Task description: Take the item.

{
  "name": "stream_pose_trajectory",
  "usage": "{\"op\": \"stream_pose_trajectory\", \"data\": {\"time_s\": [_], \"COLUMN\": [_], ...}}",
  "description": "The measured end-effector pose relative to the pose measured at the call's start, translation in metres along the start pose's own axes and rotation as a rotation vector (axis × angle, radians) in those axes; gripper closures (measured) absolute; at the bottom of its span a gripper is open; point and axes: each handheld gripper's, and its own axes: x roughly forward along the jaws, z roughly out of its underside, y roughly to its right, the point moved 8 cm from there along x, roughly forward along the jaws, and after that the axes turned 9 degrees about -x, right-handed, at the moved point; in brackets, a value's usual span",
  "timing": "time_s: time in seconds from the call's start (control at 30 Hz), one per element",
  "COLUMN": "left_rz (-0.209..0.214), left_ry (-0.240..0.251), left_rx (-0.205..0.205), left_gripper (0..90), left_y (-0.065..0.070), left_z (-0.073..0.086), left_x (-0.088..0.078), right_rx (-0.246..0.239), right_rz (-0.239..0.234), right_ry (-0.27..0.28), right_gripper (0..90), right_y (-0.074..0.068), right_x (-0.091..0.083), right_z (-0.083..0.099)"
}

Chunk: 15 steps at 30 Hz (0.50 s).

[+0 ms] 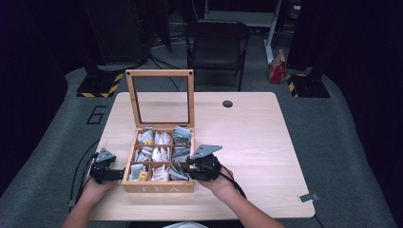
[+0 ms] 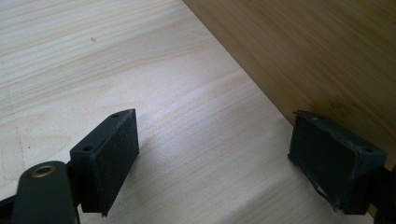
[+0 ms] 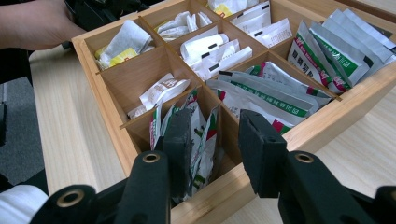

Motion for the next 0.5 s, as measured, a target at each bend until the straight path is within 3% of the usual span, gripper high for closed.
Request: {"op": "stream_pose_trajectory", "data": {"time_s": [0.5], "left_rz": [0.000], "left_ry": [0.000], "left_rx": [0.000], "left_gripper": [15.4], "left_y": [0.0000], "left_z": [0.0000], "left_x": [0.0000], "right_rx": [-0.007], "right_rz": [-0.016], "right_ry": [-0.026], "right_gripper": [74.9], "right_y": [-0.0033], "right_x": [0.0093], "right_z": [0.0047]}}
